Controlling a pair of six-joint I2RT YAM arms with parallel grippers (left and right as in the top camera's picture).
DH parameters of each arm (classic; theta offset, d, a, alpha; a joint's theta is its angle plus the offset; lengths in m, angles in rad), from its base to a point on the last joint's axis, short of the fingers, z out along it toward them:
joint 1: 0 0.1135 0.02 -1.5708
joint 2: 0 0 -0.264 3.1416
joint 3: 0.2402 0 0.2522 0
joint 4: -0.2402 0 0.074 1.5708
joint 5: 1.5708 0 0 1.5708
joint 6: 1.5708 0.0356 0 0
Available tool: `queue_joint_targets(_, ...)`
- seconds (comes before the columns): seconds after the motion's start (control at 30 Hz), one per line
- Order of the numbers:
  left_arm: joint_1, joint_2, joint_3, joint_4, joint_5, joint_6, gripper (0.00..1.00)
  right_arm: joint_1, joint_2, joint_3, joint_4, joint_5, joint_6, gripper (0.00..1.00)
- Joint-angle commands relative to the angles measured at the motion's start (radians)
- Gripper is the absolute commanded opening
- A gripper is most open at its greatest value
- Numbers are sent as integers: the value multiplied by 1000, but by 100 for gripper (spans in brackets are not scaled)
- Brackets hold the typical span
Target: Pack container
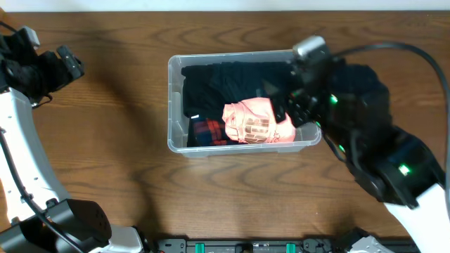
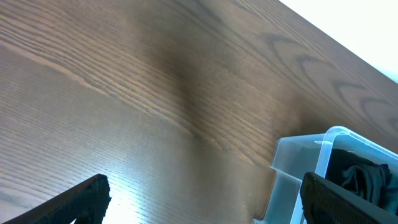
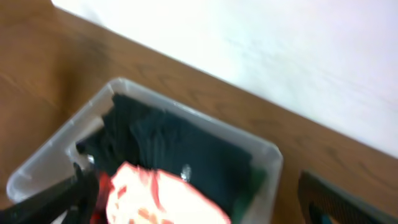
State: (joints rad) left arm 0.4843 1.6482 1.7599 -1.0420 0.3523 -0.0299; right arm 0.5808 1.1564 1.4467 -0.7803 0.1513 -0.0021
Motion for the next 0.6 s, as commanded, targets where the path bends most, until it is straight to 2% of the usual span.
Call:
queue_joint_targets(0.0,3,0,-2,-1,-2,-6,98,-5,-50,-1,-66,31,-14,99)
queue_joint_targets(0.33,3,0,-2,-1,-2,-6,98,-6,-104,-1,-99,33,-15,99)
queue_joint_targets(0.57,3,0,-2,-1,-2,-6,98,-8,-108,-1,-94,209,-14,99)
